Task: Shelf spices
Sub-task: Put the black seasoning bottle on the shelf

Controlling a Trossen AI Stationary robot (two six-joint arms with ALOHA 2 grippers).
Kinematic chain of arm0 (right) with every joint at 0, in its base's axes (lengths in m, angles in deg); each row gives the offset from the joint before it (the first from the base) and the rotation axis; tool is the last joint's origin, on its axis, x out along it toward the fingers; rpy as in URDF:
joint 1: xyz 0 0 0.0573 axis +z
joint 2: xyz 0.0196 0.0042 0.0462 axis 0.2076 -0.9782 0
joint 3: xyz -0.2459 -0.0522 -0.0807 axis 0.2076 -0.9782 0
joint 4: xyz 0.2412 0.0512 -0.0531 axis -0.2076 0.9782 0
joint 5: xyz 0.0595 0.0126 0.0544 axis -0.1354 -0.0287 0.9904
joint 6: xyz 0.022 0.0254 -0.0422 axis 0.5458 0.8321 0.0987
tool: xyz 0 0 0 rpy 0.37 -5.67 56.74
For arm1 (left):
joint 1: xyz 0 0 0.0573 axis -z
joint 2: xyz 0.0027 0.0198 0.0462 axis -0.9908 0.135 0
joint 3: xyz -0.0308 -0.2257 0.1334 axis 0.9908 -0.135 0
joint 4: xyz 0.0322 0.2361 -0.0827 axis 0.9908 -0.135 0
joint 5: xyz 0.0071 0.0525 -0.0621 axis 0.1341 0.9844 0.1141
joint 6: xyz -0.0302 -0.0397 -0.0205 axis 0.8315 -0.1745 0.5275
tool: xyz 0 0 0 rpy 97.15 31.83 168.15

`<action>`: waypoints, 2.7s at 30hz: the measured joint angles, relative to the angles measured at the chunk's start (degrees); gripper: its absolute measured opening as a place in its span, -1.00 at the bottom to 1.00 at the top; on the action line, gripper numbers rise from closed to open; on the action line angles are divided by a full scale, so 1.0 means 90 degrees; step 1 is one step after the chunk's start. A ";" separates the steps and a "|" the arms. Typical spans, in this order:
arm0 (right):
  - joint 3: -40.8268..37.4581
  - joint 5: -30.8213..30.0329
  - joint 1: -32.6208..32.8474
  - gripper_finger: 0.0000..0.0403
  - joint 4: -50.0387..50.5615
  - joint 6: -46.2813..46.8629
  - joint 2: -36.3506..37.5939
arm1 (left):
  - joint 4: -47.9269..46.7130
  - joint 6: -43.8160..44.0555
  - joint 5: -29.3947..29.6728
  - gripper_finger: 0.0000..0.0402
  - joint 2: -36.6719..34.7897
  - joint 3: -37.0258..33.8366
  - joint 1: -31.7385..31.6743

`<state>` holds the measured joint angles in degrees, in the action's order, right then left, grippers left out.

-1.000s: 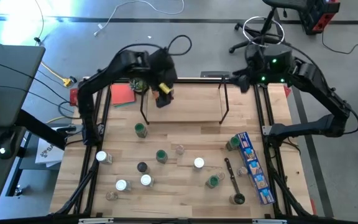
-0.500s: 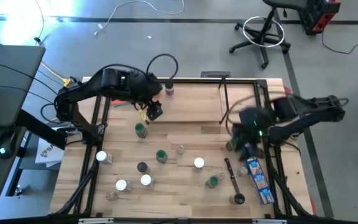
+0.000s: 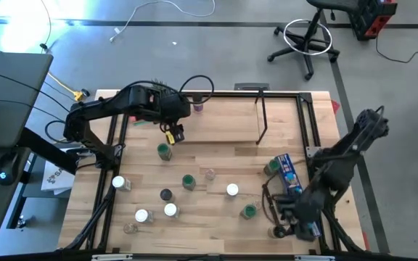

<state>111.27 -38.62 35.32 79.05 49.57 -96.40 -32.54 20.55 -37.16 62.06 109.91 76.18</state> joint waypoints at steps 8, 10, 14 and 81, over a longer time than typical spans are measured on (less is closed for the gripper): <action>0.0006 0.0072 0.0193 0.43 -0.0034 0.0178 -0.0774 | 0.0197 0.0257 -0.0293 0.40 0.0000 -0.0002 -0.0037; 0.0007 -0.0021 0.0251 0.47 -0.0025 0.0298 -0.0926 | 0.0228 0.0369 -0.0301 0.40 0.0000 -0.0002 -0.0037; 0.0012 -0.0185 0.0357 0.49 -0.0091 0.0348 -0.1245 | 0.0226 0.0526 -0.0375 0.40 0.0000 -0.0002 -0.0037; 0.7202 -0.0165 -0.8259 -0.06 0.3387 -0.4888 -0.5844 | -0.0027 0.2059 0.0088 0.40 -0.1770 0.0539 -0.0032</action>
<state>176.09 -40.11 -39.01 109.53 5.57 -148.99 -32.78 39.08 -36.37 46.13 114.76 75.89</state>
